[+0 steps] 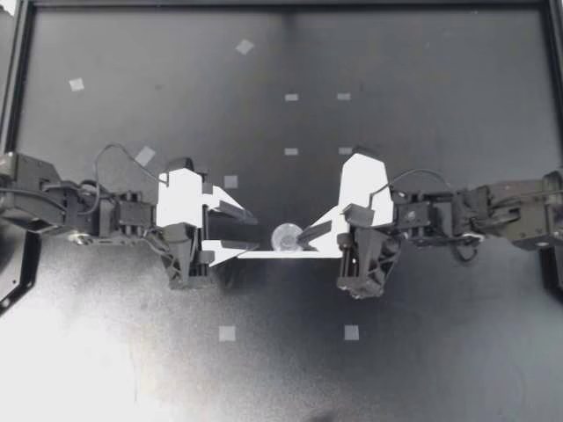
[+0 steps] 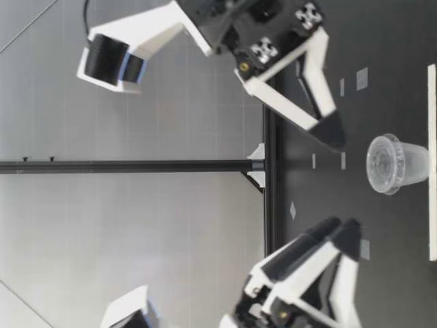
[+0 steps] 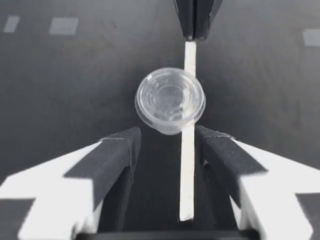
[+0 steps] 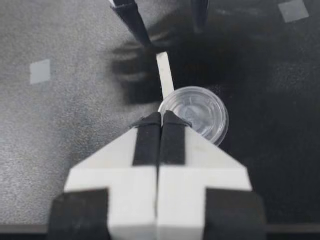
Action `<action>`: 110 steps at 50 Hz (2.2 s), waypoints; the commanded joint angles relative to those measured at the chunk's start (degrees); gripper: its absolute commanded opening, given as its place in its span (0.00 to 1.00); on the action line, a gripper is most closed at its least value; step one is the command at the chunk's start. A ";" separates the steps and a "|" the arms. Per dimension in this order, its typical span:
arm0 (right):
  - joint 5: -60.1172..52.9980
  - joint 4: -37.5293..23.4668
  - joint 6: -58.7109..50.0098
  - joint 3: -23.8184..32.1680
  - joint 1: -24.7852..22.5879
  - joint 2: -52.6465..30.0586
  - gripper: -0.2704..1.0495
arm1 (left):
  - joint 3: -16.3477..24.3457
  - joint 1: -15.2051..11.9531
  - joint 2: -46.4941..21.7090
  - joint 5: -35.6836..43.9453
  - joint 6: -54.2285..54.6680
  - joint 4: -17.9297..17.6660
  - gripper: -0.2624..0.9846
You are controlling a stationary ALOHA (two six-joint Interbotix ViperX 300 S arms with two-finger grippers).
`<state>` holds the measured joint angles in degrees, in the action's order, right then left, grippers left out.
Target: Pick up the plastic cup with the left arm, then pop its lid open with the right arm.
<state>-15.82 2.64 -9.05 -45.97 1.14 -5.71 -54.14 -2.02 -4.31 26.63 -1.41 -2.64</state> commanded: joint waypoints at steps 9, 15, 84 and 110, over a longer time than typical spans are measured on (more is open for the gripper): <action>-0.53 0.26 -0.44 1.76 -0.18 -1.23 0.09 | 1.41 -0.26 -1.67 0.18 0.62 0.00 0.65; -0.62 0.44 -1.76 1.76 0.18 -1.67 0.09 | 2.46 -0.18 -3.08 0.09 0.70 0.18 0.68; -1.93 0.35 -2.72 0.09 1.85 -3.60 0.09 | 9.93 -0.18 -12.30 -0.26 0.79 0.44 0.69; -1.85 0.35 -3.60 -0.18 1.93 -4.57 0.09 | 10.20 -0.18 -12.04 -0.62 0.88 0.35 0.69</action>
<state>-17.14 2.99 -12.48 -46.58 2.72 -10.90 -44.91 -2.11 -17.93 25.93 -0.53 -2.29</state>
